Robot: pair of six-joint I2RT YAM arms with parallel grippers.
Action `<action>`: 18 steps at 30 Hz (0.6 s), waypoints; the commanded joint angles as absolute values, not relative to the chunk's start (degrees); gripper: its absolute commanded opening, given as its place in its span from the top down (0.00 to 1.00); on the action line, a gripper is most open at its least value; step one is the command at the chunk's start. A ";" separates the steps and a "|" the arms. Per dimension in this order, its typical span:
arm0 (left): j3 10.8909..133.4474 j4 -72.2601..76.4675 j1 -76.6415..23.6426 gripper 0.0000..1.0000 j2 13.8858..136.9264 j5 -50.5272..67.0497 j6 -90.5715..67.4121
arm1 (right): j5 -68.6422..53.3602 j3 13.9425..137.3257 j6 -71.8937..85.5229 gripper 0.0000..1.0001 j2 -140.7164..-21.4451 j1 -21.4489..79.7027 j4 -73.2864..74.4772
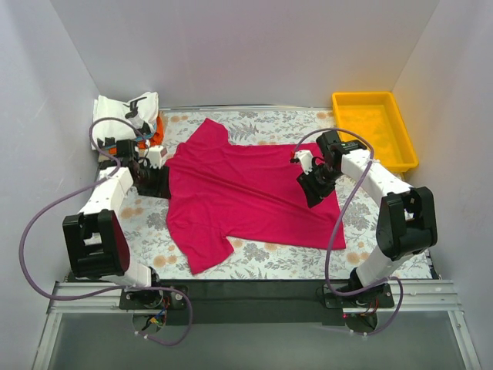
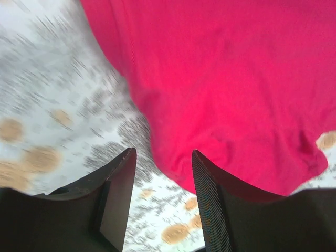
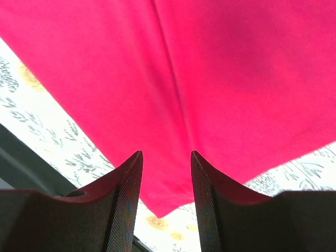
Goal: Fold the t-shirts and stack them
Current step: Fold the tshirt
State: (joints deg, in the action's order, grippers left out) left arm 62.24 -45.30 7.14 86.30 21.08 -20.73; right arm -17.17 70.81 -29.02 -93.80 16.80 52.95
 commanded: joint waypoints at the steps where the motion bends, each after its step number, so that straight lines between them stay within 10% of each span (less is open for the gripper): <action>1: 56.43 -46.23 7.47 0.56 86.04 22.06 -23.46 | -19.25 72.33 -27.51 0.58 -94.13 18.10 54.67; 7: 53.79 -44.65 7.47 0.62 86.92 18.99 -25.75 | -18.28 72.25 -27.42 0.59 -94.48 18.28 54.76; 14: 55.72 -46.40 6.07 0.92 87.98 22.06 -26.36 | -16.61 70.84 -28.74 0.60 -94.83 18.37 54.49; 18: 56.25 -46.85 5.54 0.69 88.95 20.57 -27.60 | -16.00 70.31 -29.18 0.59 -94.57 18.37 54.49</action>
